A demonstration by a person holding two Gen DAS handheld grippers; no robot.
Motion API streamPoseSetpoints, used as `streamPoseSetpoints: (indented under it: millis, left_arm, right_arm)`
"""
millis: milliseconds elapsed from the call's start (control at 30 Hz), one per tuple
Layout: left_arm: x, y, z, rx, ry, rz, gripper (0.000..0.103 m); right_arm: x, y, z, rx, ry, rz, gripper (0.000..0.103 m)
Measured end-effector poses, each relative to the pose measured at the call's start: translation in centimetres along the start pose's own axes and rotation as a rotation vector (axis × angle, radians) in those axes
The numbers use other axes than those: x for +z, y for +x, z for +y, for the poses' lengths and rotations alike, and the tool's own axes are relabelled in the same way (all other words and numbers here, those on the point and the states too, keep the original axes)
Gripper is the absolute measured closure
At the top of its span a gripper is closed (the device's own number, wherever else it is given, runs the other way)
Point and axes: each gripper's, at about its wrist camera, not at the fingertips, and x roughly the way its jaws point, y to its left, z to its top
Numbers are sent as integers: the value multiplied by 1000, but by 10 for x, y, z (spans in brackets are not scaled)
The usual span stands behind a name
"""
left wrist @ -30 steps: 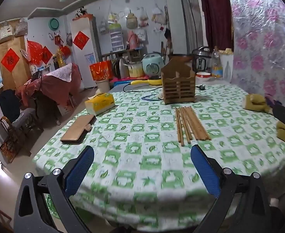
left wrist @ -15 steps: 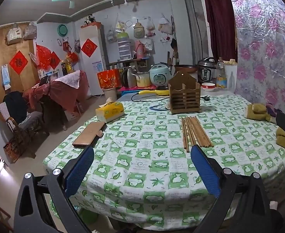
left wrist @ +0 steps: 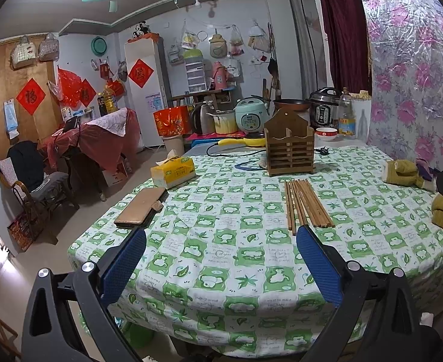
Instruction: Organize utensils
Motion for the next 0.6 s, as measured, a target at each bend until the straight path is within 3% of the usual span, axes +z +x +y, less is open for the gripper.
streamPoseSetpoints:
  millis: [600]
  left_arm:
    - [0,0,1,0,3,2,5]
  right_arm:
    - [-1,0,2,-1,-3,-5,6]
